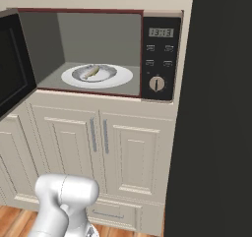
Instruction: Transport the fish from the fridge to the microwave and turn on the microwave.
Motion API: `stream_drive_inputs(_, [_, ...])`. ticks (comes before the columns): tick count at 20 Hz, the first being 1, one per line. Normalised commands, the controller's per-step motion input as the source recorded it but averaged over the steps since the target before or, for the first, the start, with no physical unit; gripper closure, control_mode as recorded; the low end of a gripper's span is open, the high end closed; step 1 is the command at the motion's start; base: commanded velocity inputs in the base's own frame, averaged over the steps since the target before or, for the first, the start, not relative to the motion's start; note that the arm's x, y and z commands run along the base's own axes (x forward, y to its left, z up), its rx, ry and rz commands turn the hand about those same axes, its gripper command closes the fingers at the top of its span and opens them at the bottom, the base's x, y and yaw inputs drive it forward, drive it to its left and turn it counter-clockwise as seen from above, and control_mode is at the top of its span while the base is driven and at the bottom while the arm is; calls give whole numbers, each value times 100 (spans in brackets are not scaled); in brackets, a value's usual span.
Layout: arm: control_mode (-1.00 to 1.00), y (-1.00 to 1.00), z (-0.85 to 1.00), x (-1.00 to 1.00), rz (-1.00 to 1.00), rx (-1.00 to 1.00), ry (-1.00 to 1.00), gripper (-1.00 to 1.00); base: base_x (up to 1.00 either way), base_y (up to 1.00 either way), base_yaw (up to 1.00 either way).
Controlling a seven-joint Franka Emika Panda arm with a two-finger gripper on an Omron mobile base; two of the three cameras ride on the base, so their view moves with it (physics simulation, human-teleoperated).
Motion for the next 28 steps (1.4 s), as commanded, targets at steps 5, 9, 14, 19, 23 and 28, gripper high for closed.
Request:
stream_drive_inputs(5, [-100, 47, -15, 10, -19, 4, -3, -100, 0, 0, 0])
stream_drive_inputs(9, [-100, 42, -10, 16, -19, 8, 0, -100, 0, 0, 0])
stream_drive_inputs(14, [-100, 39, 0, 12, -14, 13, 0, -100, 0, 0, 0])
stream_drive_inputs(19, [-100, 30, -7, 24, -11, 11, 0, -100, 0, 0, 0])
stream_drive_inputs(23, [-100, 17, -13, 32, -10, 12, -1, -100, 0, 0, 0])
stream_drive_inputs(28, [-100, 23, -12, 32, -11, 10, -1, -100, 0, 0, 0])
